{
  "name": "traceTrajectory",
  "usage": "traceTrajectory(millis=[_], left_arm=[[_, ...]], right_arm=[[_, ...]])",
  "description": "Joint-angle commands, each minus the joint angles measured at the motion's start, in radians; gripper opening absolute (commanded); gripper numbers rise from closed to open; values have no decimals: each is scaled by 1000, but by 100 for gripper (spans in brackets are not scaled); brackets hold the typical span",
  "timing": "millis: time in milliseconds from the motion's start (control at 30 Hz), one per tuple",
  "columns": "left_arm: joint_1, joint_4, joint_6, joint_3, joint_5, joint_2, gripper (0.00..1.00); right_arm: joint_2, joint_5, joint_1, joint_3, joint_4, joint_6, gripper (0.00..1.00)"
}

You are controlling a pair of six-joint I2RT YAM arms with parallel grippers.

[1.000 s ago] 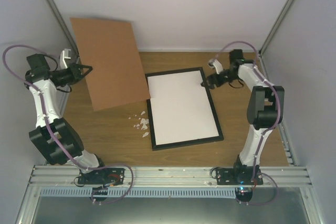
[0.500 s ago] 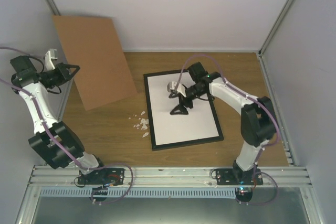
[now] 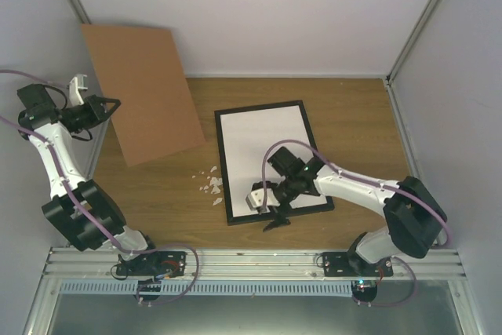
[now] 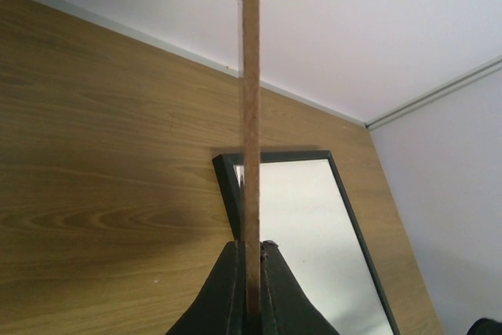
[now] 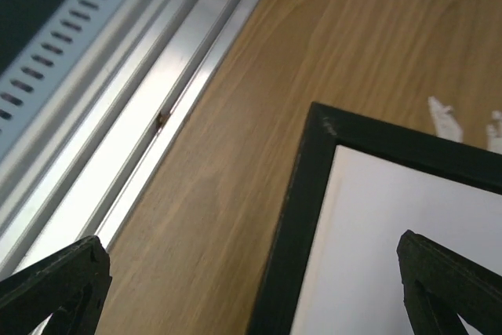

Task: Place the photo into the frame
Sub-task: Move the photo frame to the center of the board.

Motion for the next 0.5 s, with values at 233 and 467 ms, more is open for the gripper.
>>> traceTrajectory(millis=[233,467], left_arm=[[-4,67,76,-40,126,-43,0],[-4,128,103,-109,160,-84,0]], right_arm=[[114,370,174,-98,438,194,99],[226,423,224,-75,552,264,89]])
